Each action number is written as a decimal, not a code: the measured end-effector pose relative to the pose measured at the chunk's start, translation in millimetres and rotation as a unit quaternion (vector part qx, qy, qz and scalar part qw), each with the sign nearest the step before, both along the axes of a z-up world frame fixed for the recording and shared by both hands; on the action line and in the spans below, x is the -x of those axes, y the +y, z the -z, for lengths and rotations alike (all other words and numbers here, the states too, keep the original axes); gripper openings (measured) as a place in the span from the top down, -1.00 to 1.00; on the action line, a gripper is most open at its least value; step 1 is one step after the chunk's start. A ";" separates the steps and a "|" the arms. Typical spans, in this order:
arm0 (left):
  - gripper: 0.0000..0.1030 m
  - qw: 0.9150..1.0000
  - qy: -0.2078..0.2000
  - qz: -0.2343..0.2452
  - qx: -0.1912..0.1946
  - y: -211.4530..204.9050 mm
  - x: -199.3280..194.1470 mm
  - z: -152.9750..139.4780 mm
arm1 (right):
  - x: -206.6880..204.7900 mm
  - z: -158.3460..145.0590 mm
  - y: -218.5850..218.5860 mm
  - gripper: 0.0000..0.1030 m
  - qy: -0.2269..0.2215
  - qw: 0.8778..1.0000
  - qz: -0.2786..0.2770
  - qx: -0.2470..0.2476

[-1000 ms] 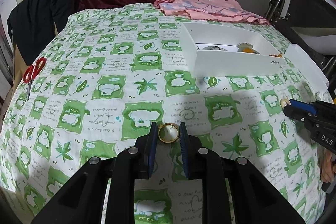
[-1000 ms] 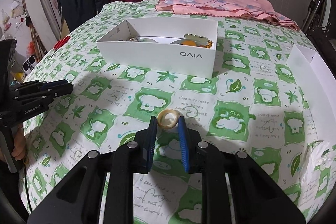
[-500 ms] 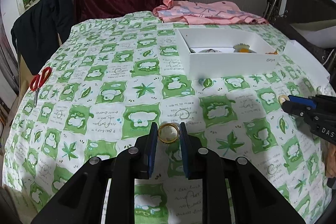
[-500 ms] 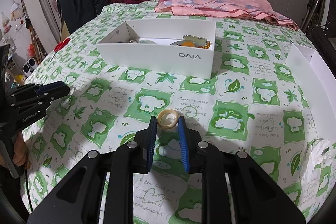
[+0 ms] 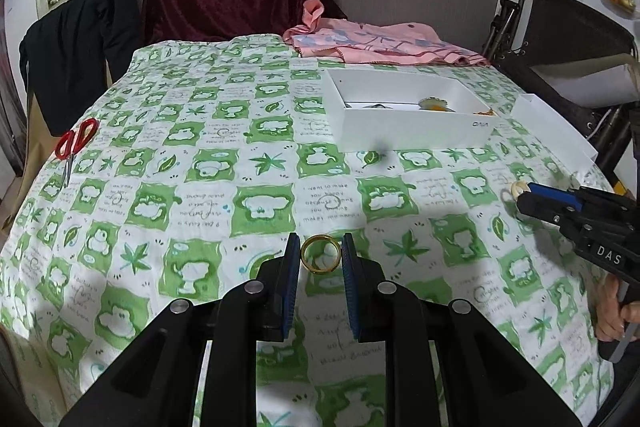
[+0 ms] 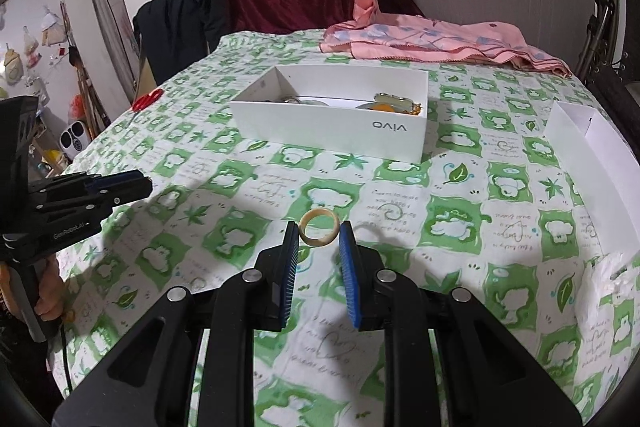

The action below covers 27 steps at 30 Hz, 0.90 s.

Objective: Organize jewelry
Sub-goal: 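Lift both rings and carry them toward the vivo box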

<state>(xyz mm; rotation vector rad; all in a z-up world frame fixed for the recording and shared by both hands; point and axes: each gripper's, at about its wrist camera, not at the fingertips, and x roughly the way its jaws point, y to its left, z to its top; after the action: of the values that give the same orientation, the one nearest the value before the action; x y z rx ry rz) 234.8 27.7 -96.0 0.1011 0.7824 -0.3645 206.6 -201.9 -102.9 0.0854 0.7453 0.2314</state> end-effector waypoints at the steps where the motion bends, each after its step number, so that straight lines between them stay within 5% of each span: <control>1: 0.59 1.000 0.000 0.002 0.002 0.5 1.4 -0.1 | 2.2 -0.5 0.2 0.61 -0.001 1.000 0.000 -0.003; 18: 0.59 1.000 -0.007 0.005 -0.009 -7.3 -2.6 -6.4 | 5.6 -9.0 -7.0 0.61 -0.016 1.000 0.008 -0.021; 27: 0.59 0.999 -0.035 0.013 0.025 -31.5 -46.0 -62.1 | -24.6 -82.5 -41.2 0.61 -0.078 0.992 0.042 -0.088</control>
<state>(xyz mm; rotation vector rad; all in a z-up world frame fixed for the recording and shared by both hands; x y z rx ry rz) 280.8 -3.8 -33.9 0.0771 0.7027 -0.4021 231.2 -243.2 -20.4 0.2632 0.5630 0.2201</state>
